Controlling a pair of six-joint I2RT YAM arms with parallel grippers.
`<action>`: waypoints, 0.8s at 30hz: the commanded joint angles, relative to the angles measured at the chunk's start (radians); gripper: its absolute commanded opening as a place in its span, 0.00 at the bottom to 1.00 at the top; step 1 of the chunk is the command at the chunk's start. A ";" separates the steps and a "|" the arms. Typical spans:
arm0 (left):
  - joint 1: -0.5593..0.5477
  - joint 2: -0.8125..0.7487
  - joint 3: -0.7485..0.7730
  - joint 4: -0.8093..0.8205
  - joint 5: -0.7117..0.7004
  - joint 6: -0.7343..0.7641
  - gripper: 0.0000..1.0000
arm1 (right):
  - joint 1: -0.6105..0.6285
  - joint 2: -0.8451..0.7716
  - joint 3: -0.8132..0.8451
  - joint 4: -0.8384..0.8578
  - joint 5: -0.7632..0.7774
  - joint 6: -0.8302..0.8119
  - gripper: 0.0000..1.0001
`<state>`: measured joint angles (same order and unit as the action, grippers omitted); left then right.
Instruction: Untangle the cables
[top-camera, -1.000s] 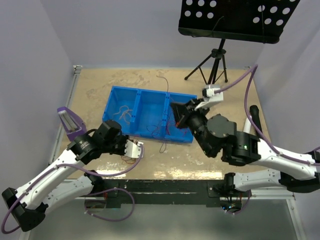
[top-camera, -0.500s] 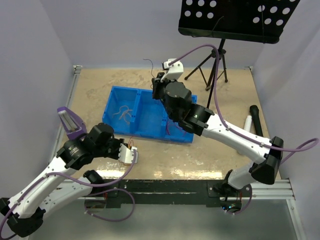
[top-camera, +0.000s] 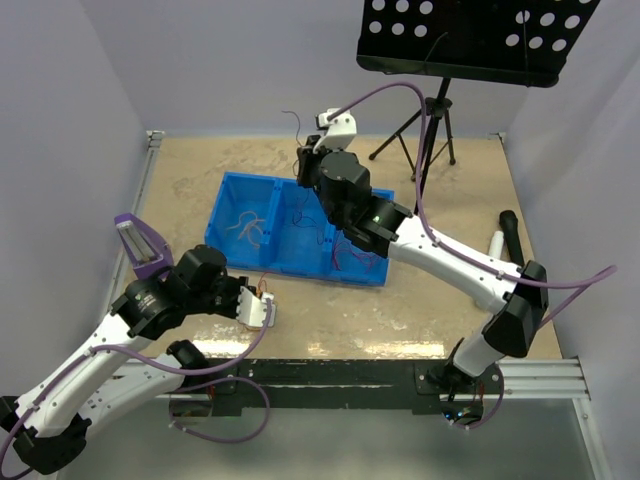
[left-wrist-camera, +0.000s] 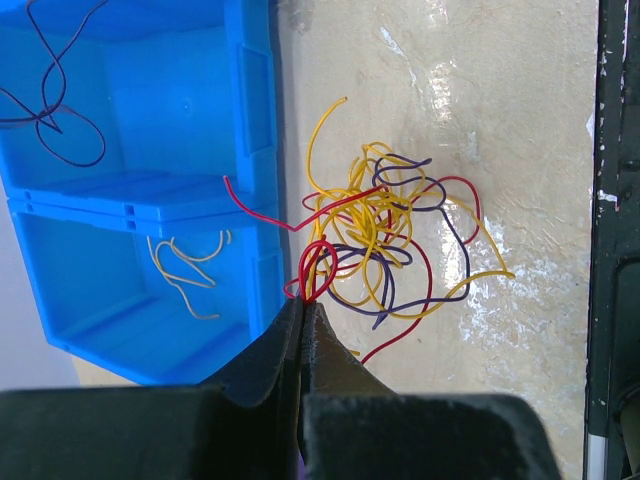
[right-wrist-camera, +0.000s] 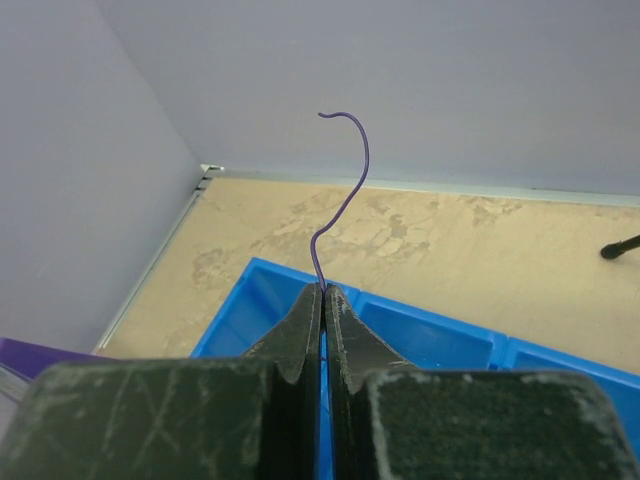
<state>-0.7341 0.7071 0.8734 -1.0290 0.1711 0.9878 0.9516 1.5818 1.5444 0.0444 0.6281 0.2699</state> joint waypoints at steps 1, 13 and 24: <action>0.002 -0.005 0.042 0.020 0.013 0.003 0.00 | -0.005 0.012 0.036 0.043 -0.010 0.023 0.00; 0.001 -0.005 0.061 0.027 -0.001 0.006 0.00 | -0.011 0.041 -0.197 -0.037 -0.068 0.204 0.00; 0.002 0.018 0.085 0.032 -0.001 0.011 0.00 | -0.010 0.180 -0.228 -0.164 -0.162 0.333 0.00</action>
<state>-0.7341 0.7185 0.9062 -1.0256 0.1696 0.9882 0.9459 1.6985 1.2472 -0.0544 0.5011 0.5434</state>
